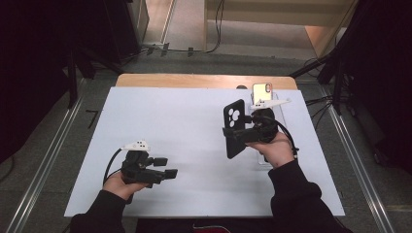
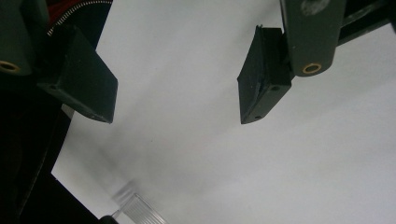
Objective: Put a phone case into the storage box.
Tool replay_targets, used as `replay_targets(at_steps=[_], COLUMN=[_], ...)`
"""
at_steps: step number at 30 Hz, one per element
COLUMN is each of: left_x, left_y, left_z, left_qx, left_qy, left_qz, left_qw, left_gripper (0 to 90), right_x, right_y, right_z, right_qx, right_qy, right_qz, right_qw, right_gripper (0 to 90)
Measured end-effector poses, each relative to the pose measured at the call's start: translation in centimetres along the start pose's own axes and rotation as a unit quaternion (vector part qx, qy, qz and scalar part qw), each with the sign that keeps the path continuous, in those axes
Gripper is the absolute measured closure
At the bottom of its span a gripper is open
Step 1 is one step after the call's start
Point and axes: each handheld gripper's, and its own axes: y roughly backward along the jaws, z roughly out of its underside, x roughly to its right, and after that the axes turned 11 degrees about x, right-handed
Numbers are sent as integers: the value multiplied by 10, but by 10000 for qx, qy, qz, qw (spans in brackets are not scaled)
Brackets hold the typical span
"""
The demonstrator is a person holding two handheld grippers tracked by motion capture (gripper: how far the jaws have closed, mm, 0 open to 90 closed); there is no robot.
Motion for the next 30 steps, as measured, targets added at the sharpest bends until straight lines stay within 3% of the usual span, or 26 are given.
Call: replay_targets(at_steps=[7,19,24,30], left_x=[-3,-7,-7,-8], left_y=[6,11,11,12], left_z=[3,6,7,8], left_qx=[2,22,7,22], left_qy=[18,121,123,134], left_qz=[-81,-171,-204,-265], left_qw=[10000,9998,9997,9996], left_gripper=[286,286,286,286], right_x=[12,35,44,58], right_y=[17,42,49,62], right_z=[-7,-11,-11,-9], right_qx=[179,441,488,654], right_qy=[-25,-180,-231,-355], right_qz=[168,688,981,1383], right_qw=[9997,9965,9937,9876], right_gripper=[126,126,126,127])
